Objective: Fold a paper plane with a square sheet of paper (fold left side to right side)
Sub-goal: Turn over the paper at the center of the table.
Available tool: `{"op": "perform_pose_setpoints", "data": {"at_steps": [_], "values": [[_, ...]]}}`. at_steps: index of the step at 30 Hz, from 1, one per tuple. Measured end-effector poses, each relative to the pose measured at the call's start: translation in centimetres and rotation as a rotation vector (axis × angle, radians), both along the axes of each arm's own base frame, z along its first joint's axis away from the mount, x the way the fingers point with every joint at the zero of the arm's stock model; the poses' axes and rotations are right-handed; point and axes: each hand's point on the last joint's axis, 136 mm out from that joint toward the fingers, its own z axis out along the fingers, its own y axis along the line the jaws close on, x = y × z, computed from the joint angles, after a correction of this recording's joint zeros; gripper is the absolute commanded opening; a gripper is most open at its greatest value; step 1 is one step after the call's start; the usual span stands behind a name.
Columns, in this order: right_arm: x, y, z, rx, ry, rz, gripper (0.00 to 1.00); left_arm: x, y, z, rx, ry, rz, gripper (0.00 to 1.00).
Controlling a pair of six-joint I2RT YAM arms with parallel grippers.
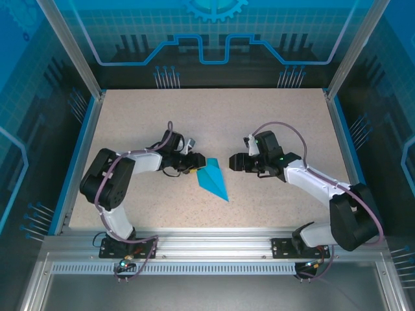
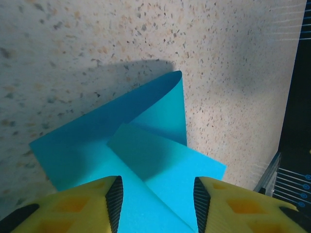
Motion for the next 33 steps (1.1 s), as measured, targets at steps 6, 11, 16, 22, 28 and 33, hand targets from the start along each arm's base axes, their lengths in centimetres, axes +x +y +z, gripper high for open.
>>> {"op": "perform_pose_setpoints", "data": {"at_steps": [6,11,16,22,28,33], "values": [[0.0,-0.7,1.2,0.034,-0.029,-0.028,0.71,0.7,-1.5,-0.4,-0.023,0.003,-0.026,0.28],[0.2,-1.9,2.4,0.105,-0.049,-0.074,0.91,2.0,-2.2,0.9,-0.055,-0.032,-0.023,0.11],[0.5,-2.8,2.8,0.189,-0.036,-0.105,1.0,3.3,-2.9,2.7,-0.08,-0.078,-0.027,0.04],[0.1,-2.8,3.6,0.274,-0.009,-0.045,1.0,5.7,-3.7,8.3,-0.123,-0.187,-0.028,0.03],[-1.2,-1.6,3.4,0.344,0.049,0.072,1.0,8.3,-4.1,18.2,-0.199,-0.39,-0.021,0.04],[-1.6,-0.5,4.3,0.431,0.048,0.141,1.0,8.7,-4.3,23.4,-0.254,-0.475,-0.022,0.04]]}}
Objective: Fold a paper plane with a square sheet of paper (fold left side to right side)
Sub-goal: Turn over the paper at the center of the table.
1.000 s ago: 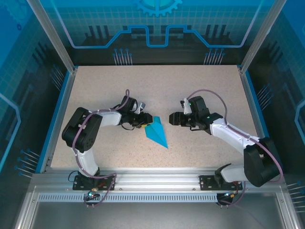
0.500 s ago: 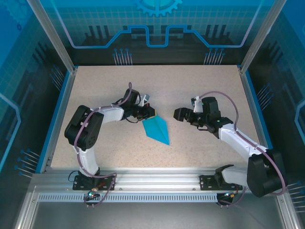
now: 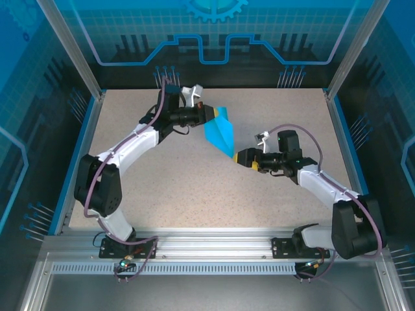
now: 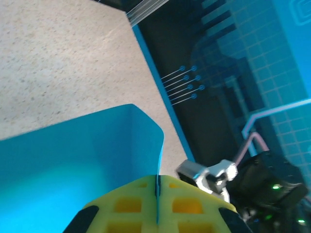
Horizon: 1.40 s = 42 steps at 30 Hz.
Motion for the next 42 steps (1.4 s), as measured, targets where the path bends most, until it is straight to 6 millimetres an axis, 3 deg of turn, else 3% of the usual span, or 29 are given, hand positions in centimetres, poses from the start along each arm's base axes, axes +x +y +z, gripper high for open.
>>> {"op": "perform_pose_setpoints", "data": {"at_steps": [9,20,24,32,37,42], "values": [[0.7,2.3,0.7,0.126,-0.001,0.059,0.97,-0.7,-0.5,1.1,-0.064,0.051,-0.032,0.04],[3.2,3.1,5.5,0.228,-0.102,0.05,0.57,-1.3,-1.0,1.3,-0.094,0.072,-0.066,0.04],[3.5,2.9,6.0,0.232,-0.111,0.039,0.41,-1.5,-1.0,0.9,-0.094,0.082,-0.076,0.05],[3.3,2.4,6.1,0.198,-0.133,0.021,0.17,-2.0,-1.0,-0.1,-0.065,0.081,-0.093,0.37],[2.9,1.8,5.9,0.135,-0.139,0.002,0.15,-2.2,-0.1,-1.3,0.007,0.079,-0.064,0.53],[3.5,0.6,5.2,-0.036,-0.159,-0.043,0.12,-3.2,2.5,-1.6,0.06,0.034,0.014,0.7]]}}
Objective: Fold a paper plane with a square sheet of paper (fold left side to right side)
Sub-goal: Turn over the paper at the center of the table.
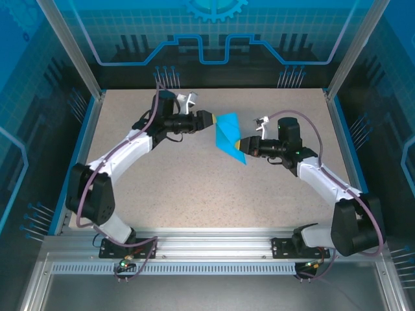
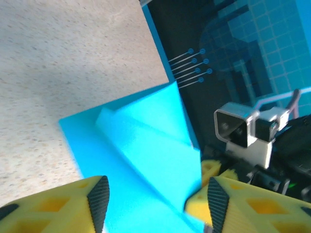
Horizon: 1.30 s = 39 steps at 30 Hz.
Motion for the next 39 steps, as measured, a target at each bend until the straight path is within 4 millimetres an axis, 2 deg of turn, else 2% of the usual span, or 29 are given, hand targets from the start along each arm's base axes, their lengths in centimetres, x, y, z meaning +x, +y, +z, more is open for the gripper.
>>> {"op": "perform_pose_setpoints", "data": {"at_steps": [3,6,10,13,18,24,30,35,39], "values": [[0.5,-0.9,-0.2,-0.188,-0.041,-0.064,0.11,-1.2,2.0,0.9,0.026,-0.065,0.065,0.79],[0.4,-1.4,-0.5,-0.436,-0.108,-0.117,0.11,-2.4,3.6,2.8,0.046,-0.165,0.135,0.84],[-0.1,-2.4,-1.3,-0.824,-0.2,-0.158,0.11,-3.7,6.0,5.1,0.067,-0.271,0.236,0.91],[0.2,-3.6,-2.3,-1.101,-0.237,-0.18,0.11,-4.1,7.9,6.1,0.084,-0.318,0.32,0.95],[1.0,-4.8,-5.0,-1.489,-0.263,-0.136,0.11,-4.7,10.5,7.2,0.12,-0.367,0.431,0.97],[1.7,-3.2,-8.9,-1.811,-0.294,0.011,0.11,-5.2,11.6,7.3,0.162,-0.379,0.474,0.97],[0.7,-2.0,-13.4,-1.919,-0.253,0.192,0.15,-5.3,11.8,6.5,0.184,-0.352,0.478,0.97],[-0.6,-1.0,-15.5,-1.839,-0.181,0.314,0.36,-5.0,11.7,5.3,0.207,-0.311,0.469,0.97],[-2.2,0.7,-16.8,-1.679,-0.113,0.391,0.54,-4.3,11.4,4.0,0.24,-0.247,0.45,0.97]]}}
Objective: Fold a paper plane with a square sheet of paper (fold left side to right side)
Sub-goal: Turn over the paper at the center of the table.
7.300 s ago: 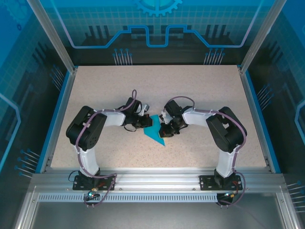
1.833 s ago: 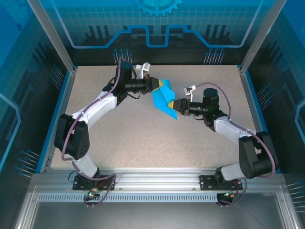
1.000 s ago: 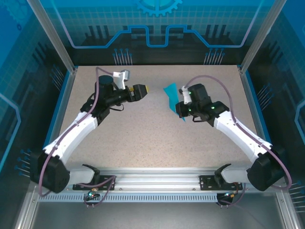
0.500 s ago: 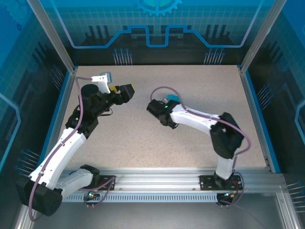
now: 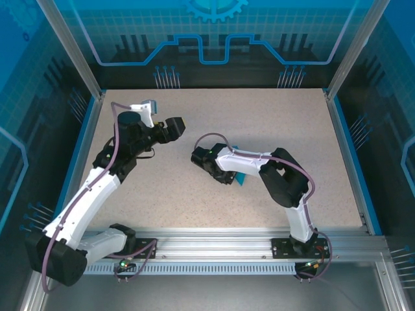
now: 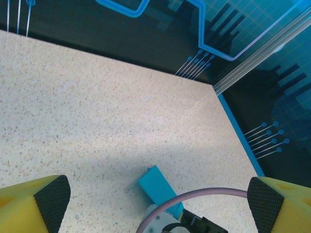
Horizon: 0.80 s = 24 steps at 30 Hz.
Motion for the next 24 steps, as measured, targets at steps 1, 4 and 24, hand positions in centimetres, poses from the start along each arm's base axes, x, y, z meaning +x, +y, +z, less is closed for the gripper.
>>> {"op": "perform_pose_setpoints", "data": {"at_steps": [1,4,24], "values": [[-0.4,0.3,0.0,0.037,0.022,-0.003,0.58,0.1,-0.1,-0.2,0.002,0.014,-0.003,0.97],[-1.3,1.3,1.2,0.191,0.068,-0.029,0.67,0.5,-0.6,-0.9,-0.003,0.055,-0.021,0.97],[0.3,-4.9,10.4,1.156,-0.099,-0.482,0.94,2.0,-11.9,-17.5,-0.137,0.576,-0.343,0.81]]}}
